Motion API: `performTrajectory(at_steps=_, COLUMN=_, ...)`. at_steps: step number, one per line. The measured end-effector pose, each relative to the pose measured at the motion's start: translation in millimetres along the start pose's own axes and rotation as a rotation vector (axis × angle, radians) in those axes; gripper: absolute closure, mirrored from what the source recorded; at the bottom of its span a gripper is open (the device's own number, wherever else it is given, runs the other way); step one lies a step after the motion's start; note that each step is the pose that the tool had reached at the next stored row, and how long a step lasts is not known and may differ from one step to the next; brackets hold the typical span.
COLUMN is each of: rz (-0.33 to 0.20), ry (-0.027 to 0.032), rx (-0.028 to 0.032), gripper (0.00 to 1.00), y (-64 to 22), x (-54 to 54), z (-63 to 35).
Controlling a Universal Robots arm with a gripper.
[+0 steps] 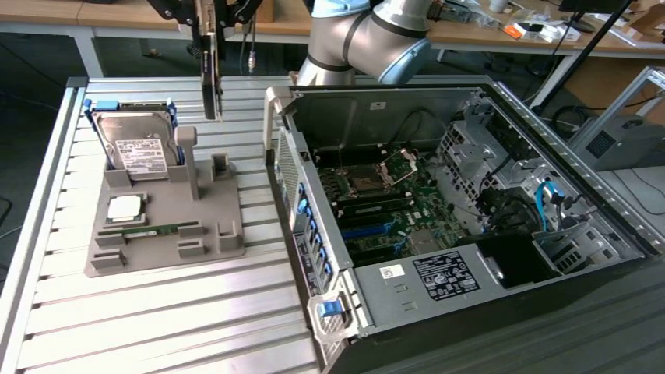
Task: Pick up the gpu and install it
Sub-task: 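Pick up the gpu and move the gpu toward the slot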
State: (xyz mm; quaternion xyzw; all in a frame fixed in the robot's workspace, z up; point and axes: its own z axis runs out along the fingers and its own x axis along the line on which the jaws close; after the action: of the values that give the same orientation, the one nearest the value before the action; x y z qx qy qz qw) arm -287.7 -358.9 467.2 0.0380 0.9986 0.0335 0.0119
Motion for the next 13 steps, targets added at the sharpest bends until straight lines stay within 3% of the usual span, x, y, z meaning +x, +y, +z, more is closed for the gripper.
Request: performTrajectory(at_steps=13, rz=0.000, ry=0.0000, rx=0.0000, gripper=0.73, y=-7.6, x=-3.2, z=-0.4)
